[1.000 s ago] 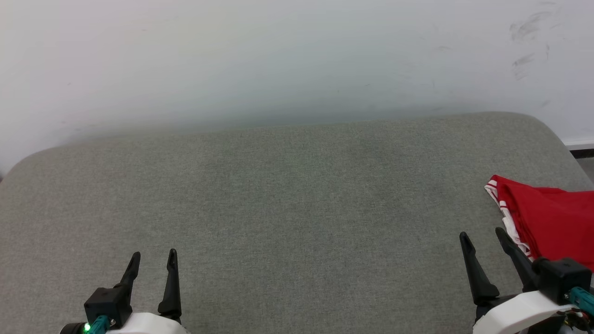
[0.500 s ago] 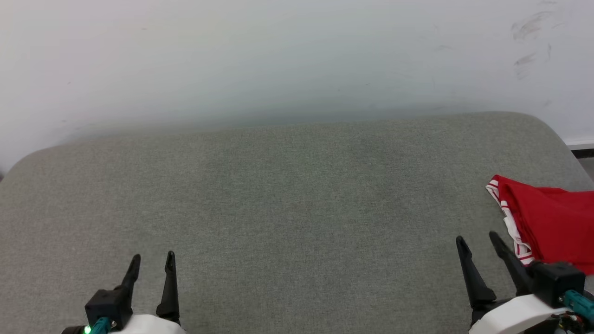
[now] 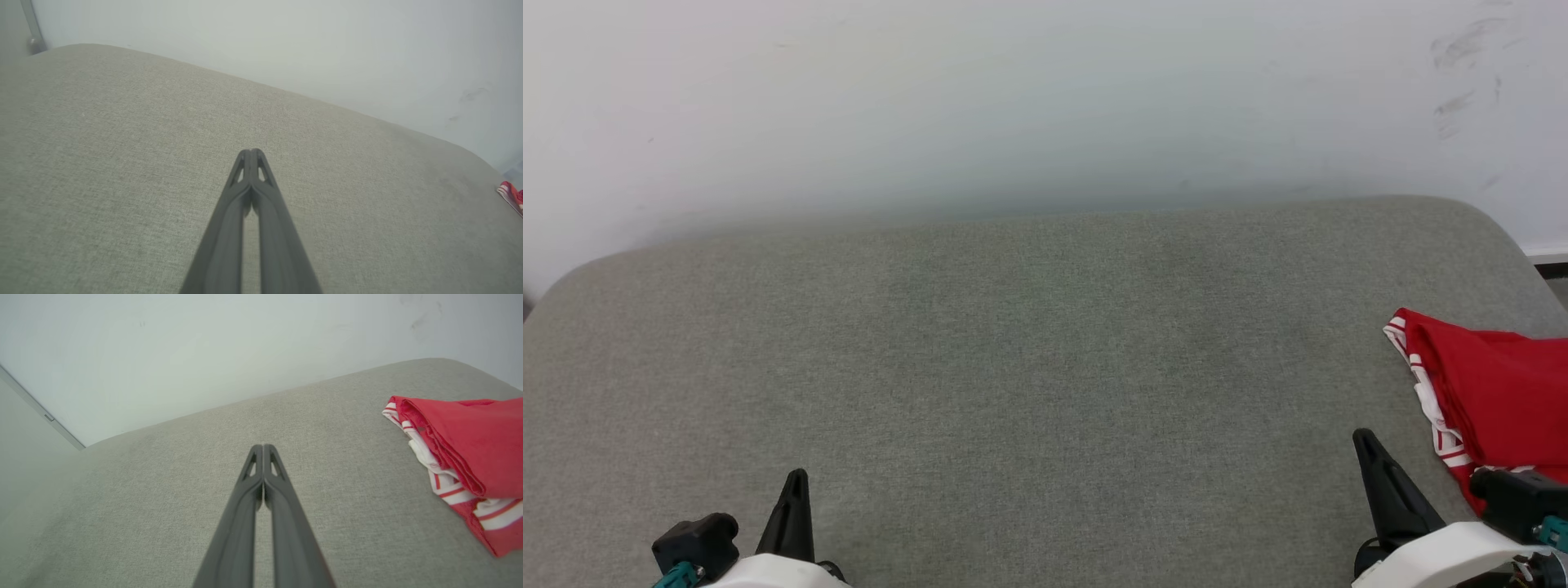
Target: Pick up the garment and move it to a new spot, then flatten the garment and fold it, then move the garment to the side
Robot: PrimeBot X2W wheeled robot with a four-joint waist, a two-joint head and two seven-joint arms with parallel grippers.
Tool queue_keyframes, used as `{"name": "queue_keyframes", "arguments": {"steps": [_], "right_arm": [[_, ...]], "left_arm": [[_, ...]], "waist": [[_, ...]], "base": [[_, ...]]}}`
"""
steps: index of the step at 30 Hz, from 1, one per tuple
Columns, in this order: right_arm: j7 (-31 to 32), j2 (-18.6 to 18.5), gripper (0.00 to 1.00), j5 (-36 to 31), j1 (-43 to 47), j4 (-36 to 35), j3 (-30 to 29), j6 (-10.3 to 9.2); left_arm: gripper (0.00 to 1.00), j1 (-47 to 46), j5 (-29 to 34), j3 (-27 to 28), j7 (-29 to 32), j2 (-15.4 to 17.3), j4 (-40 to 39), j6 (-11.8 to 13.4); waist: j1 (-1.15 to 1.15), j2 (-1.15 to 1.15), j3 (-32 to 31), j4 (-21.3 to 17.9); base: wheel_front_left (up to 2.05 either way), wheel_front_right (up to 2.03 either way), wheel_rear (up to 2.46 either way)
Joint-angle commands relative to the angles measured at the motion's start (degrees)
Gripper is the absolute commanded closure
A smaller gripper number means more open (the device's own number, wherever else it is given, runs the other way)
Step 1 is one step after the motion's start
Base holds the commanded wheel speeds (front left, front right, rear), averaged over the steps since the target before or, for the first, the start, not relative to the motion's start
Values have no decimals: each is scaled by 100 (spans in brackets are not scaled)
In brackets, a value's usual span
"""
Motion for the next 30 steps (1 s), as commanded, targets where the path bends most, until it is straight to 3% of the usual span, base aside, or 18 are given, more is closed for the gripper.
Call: {"name": "queue_keyframes", "arguments": {"steps": [1, 30], "right_arm": [[10, 12, 100, 230, -194, -42, -41, 0], [228, 135, 100, 2724, -562, 380, -285, 0]], "left_arm": [[100, -189, -186, 90, 52, -4, -70, -38], [100, -484, -2320, 617, 704, -379, 3, -473]], "waist": [[0, 0, 3, 4], [0, 0, 68, 112]], "base": [[0, 0, 0], [0, 0, 0]]}}
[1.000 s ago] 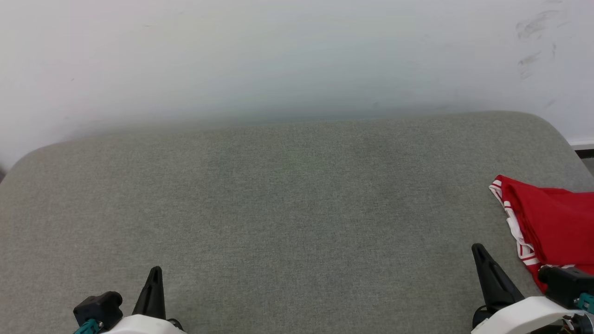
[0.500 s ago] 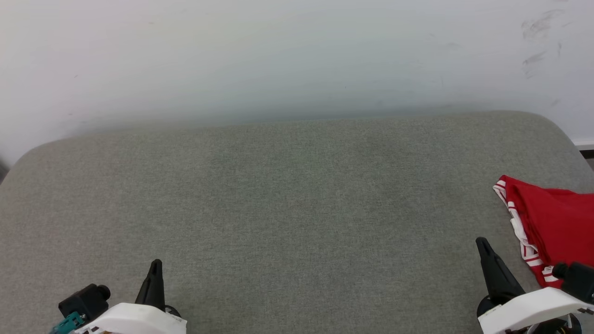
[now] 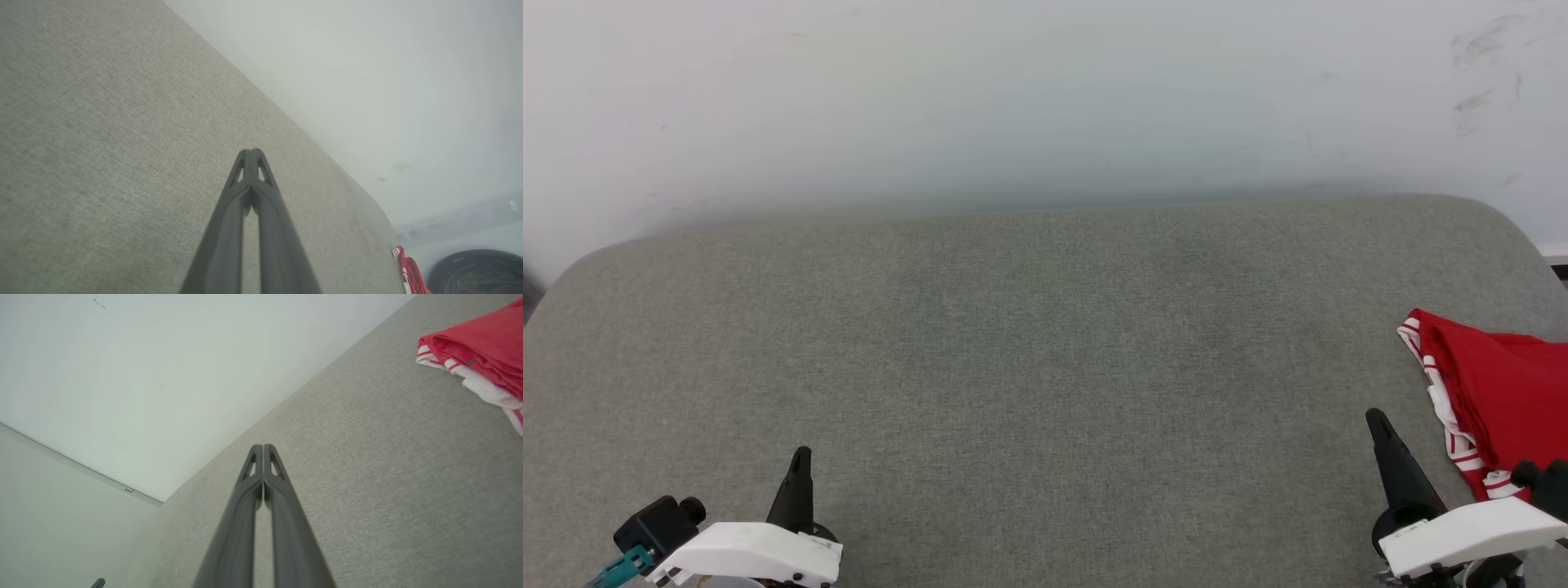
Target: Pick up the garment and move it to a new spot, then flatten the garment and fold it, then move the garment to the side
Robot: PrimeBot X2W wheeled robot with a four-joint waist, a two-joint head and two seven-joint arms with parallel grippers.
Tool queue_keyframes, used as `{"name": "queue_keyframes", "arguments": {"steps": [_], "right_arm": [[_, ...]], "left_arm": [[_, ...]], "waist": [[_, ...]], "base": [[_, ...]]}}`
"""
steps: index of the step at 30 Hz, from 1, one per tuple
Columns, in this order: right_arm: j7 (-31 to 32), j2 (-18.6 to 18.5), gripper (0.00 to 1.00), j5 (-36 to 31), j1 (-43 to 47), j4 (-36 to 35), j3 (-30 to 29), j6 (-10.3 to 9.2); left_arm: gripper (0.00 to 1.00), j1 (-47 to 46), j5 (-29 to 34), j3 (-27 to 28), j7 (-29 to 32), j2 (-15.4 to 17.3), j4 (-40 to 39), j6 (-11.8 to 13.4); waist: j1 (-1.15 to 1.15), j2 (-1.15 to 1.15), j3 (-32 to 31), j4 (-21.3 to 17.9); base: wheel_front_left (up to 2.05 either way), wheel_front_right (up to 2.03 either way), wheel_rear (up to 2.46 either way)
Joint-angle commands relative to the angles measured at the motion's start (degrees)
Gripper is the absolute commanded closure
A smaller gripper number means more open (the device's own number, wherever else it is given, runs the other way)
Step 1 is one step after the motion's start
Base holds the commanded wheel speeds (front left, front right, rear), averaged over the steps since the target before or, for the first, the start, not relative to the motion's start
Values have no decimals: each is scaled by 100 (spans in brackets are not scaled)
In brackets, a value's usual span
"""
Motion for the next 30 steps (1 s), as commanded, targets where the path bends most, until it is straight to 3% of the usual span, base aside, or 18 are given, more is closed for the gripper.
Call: {"name": "queue_keyframes", "arguments": {"steps": [1, 30], "right_arm": [[13, 8, 100, 196, -192, -33, -36, 1], [188, 117, 100, 2013, -440, 288, -233, 1]], "left_arm": [[100, -159, -158, 79, 40, -4, -49, -45], [100, -375, -1723, 469, 528, -286, 15, -371]], "waist": [[0, 0, 3, 6], [0, 0, 68, 113]], "base": [[0, 0, 0], [0, 0, 0]]}}
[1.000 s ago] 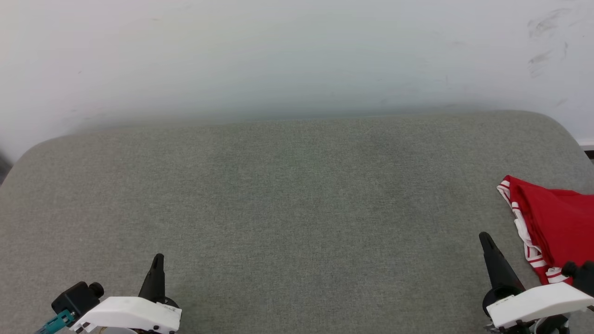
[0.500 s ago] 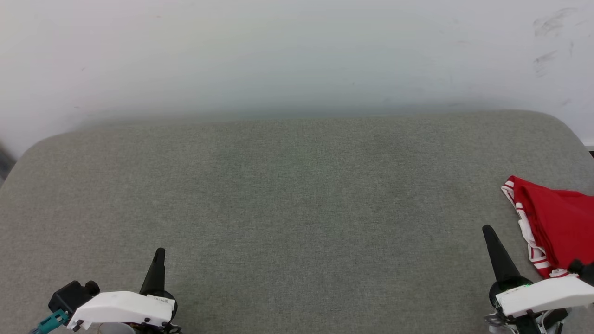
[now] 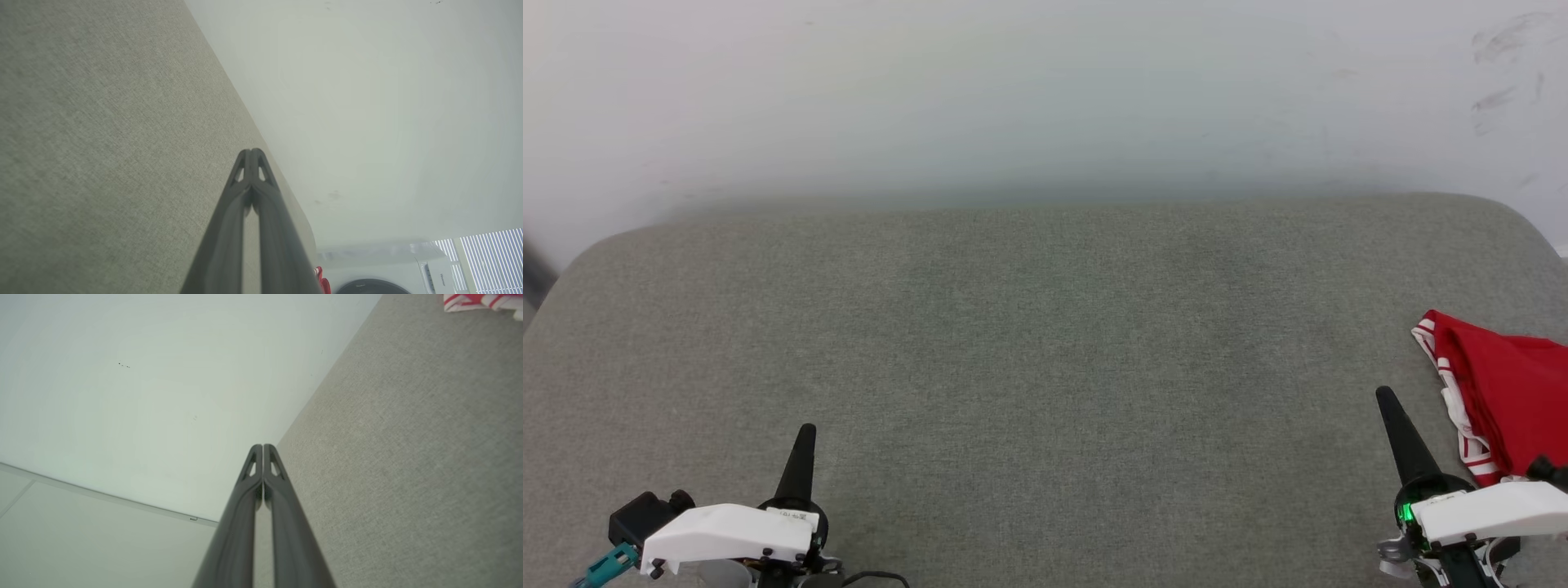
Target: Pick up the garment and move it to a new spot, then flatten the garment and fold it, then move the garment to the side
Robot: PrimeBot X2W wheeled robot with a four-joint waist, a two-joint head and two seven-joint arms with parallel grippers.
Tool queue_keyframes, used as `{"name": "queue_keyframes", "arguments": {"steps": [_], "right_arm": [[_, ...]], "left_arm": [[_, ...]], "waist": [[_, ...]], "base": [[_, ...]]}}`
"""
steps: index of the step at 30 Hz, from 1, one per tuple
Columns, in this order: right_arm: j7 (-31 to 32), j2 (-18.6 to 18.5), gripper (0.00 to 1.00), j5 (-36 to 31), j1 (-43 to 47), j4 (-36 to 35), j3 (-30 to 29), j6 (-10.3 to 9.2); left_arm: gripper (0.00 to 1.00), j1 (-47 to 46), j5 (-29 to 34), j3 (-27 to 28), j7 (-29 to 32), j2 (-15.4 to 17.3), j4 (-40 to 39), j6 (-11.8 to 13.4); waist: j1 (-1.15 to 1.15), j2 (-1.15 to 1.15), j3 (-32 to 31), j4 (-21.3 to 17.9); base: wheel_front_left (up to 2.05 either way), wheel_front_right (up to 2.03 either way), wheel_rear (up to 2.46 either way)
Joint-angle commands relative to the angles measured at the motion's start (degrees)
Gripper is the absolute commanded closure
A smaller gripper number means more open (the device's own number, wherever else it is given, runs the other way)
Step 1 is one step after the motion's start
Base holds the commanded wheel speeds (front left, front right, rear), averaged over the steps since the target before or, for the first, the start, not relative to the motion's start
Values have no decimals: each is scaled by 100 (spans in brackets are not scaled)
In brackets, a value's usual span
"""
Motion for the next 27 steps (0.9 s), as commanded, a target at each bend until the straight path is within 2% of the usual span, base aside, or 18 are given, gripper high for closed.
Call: {"name": "queue_keyframes", "arguments": {"steps": [1, 27], "right_arm": [[16, 22, 100, 163, -119, 1, -34, 1], [143, 98, 100, 1382, -299, 216, -170, 0]], "left_arm": [[100, -139, -137, 64, 45, -18, -22, -50], [100, -280, -1190, 325, 374, -209, 23, -264]], "waist": [[0, 0, 4, 7], [0, 0, 60, 100]], "base": [[0, 0, 0], [0, 0, 0]]}}
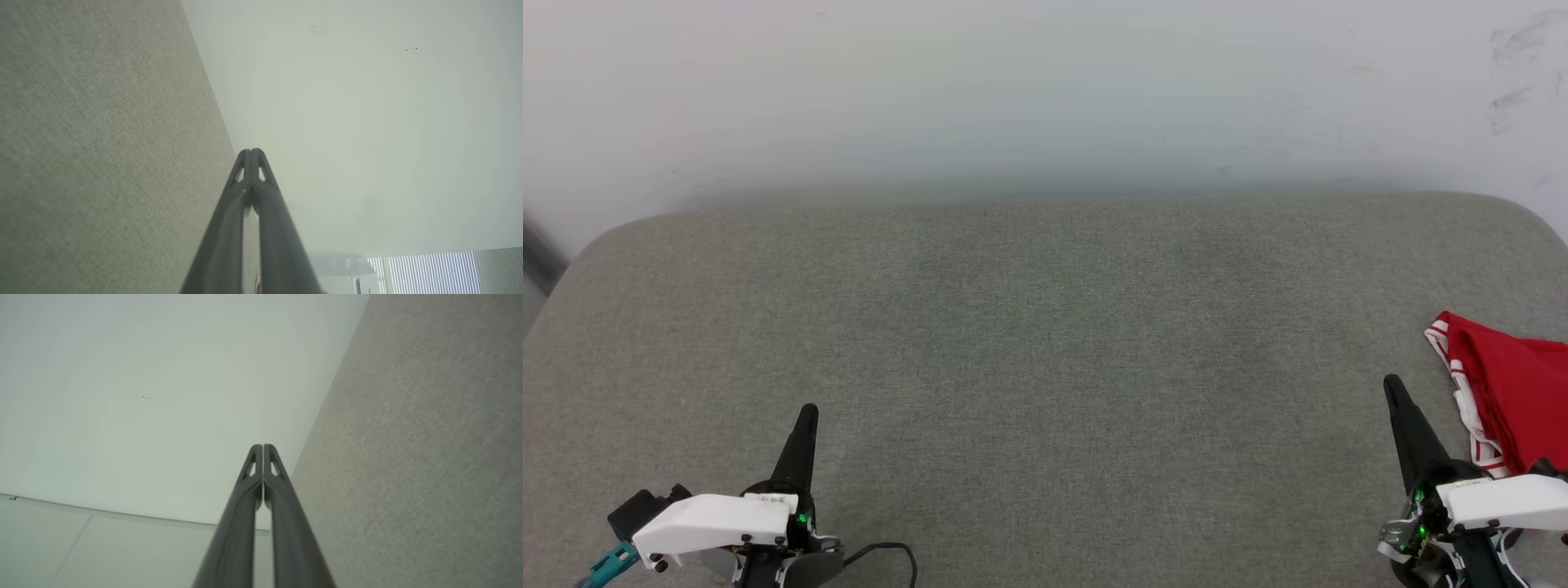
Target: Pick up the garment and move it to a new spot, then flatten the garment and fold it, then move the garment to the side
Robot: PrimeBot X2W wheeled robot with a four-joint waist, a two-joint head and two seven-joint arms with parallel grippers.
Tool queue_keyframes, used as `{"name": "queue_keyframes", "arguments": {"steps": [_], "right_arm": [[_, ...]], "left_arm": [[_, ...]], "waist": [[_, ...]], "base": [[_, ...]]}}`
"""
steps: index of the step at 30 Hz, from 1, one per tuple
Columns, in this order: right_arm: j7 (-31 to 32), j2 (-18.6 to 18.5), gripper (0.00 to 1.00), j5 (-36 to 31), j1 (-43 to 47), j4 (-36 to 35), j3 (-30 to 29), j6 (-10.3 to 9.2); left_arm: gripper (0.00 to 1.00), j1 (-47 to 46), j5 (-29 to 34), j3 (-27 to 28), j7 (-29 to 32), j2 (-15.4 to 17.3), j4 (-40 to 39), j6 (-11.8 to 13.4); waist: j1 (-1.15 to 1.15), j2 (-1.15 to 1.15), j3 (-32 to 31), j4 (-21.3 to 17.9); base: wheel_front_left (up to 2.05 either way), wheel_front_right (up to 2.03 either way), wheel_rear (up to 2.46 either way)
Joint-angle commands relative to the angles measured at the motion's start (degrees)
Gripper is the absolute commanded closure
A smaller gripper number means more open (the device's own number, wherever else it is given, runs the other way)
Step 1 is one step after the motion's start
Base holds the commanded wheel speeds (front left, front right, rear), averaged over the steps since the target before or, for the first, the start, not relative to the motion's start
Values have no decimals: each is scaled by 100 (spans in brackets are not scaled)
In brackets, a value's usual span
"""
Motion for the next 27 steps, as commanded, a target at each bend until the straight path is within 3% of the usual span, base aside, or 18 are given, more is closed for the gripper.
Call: {"name": "queue_keyframes", "arguments": {"steps": [1, 27], "right_arm": [[27, 20, 100, 115, -102, 5, -19, 0], [134, 92, 100, 1144, -250, 191, -138, 0]], "left_arm": [[100, -109, -91, 40, 32, -24, -12, -33], [100, -216, -980, 261, 310, -182, 31, -215]], "waist": [[0, 0, 3, 4], [0, 0, 61, 101]], "base": [[0, 0, 0], [0, 0, 0]]}}
